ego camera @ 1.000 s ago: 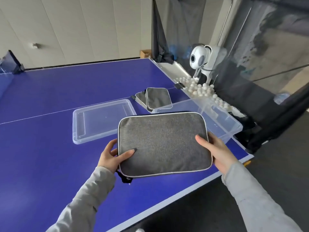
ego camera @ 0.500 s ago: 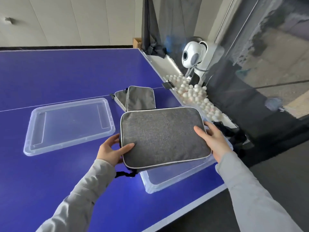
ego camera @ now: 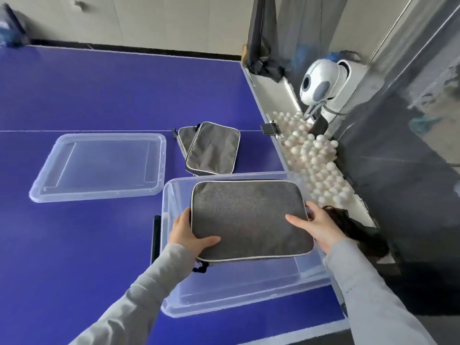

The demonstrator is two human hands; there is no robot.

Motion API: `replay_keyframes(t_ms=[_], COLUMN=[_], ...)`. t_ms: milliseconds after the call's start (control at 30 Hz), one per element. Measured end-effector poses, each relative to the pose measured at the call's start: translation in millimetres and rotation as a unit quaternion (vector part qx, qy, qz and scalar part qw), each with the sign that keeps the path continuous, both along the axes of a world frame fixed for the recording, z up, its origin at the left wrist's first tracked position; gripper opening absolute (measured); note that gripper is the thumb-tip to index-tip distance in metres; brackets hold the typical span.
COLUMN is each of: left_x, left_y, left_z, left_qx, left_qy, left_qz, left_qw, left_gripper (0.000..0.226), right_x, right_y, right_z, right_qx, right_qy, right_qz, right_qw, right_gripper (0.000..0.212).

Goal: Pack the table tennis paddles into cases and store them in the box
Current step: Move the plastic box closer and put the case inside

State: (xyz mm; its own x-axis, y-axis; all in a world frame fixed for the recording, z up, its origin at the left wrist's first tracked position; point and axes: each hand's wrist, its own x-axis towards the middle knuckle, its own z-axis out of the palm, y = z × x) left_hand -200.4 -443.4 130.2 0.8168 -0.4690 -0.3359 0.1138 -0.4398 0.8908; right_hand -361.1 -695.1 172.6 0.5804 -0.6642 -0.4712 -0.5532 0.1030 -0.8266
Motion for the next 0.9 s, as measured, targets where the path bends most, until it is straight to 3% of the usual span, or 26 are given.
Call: replay_keyframes(t_ms=[100,267,500,900], left_x=[-12.1,-24.5,-15.1,-12.9], left_y=[-7.3,-12.7,-21.4,-26.5], left_z=[-16.9,-42.8,-58.0,-69.4], left_qx=[0.046,0.086,0.225,0.333], left_qy=[0.003,0.058,0.09,0.092], left_qz=[0.046,0.098,0.08,-0.002], left_qw=[0.998,0.99,0.967,0.938], left_gripper=[0.085,0.089,0.082,0.08], right_x=[10.5,15.1,20.6,32.2], right_y=[-11.7,-17.1,-14.0,-15.4], right_z=[-20.6,-62.4,-103.8,-111.4], right_qx=[-0.039,-0.063,-0.043,-0.064], right_qy=[0.042,0.084,0.154,0.258], right_qz=[0.049,0.111,0.14,0.207], right_qw=[0.997,0.988,0.977,0.941], right_gripper=[0.07,0.058,0.061,0.07])
